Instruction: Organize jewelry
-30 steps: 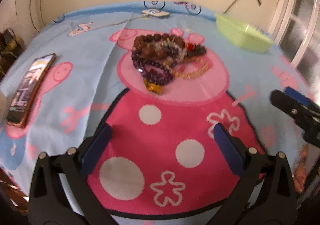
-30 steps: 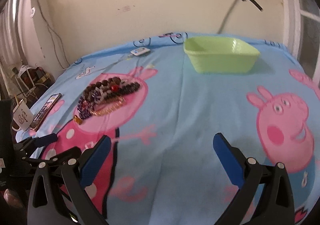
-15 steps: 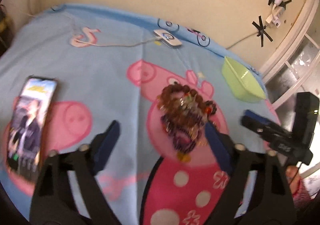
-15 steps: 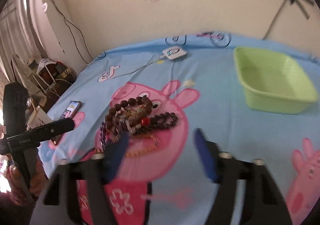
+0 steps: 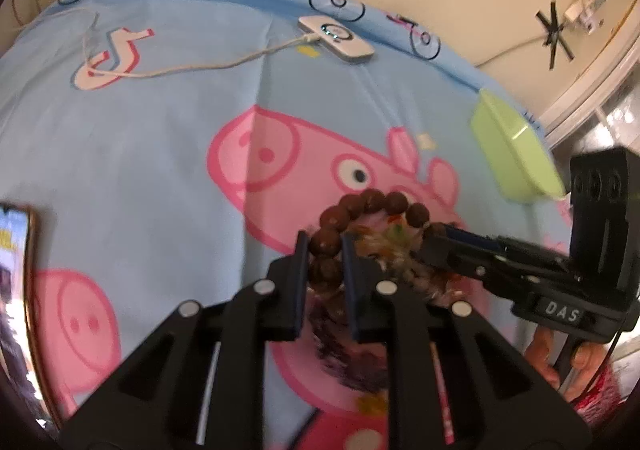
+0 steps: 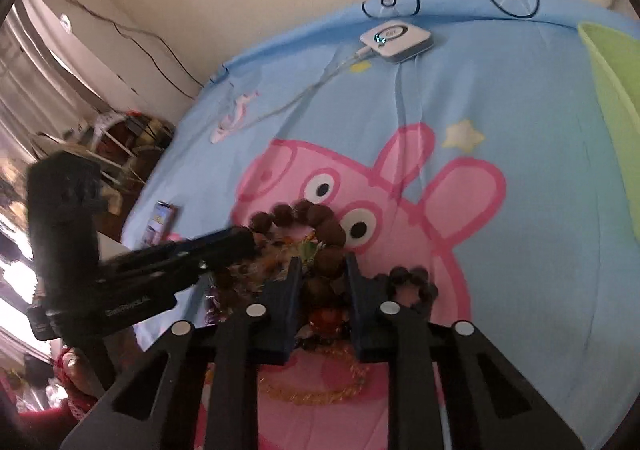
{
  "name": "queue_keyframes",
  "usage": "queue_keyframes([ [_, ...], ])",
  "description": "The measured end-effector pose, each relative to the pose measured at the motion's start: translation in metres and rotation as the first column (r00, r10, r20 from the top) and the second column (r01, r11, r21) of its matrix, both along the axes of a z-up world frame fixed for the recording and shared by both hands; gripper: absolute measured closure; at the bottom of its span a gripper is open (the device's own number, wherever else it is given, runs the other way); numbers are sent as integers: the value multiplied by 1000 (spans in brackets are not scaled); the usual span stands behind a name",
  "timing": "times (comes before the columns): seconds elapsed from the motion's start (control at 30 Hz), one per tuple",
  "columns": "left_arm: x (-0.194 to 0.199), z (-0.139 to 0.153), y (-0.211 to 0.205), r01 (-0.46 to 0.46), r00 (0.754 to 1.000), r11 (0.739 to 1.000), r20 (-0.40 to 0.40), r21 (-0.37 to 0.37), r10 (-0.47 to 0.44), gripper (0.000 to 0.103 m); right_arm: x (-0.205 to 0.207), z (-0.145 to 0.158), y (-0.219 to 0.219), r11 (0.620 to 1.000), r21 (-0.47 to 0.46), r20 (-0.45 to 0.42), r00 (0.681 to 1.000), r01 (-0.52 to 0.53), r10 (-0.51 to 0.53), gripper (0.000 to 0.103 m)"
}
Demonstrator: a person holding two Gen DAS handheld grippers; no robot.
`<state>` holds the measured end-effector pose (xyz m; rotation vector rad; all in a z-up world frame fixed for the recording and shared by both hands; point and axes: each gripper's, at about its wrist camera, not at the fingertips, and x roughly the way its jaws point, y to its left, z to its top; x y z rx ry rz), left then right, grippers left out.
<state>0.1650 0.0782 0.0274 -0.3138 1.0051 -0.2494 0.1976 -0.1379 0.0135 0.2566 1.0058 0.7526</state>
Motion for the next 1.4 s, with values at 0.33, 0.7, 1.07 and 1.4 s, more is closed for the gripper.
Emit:
queue_keyframes([
  [0.33,-25,78,-50,110,978,991,187,-81,-94,88,-52,73,-58,994,66,313,944,86,-103,103],
  [0.7,-12,97,-121,184,961,981,223,-68,-164,88,-57,85,-133,971,155,353,908,182,-226,103],
  [1.07,54,100,-200,257,943,966,217,1,-251,88,-9,73,-212,915,186,319,858,359,-402,103],
  [1.4,120,50,-250,246,966,968,69,53,-250,86,36,33,-240,841,127,293,790,526,-539,103],
])
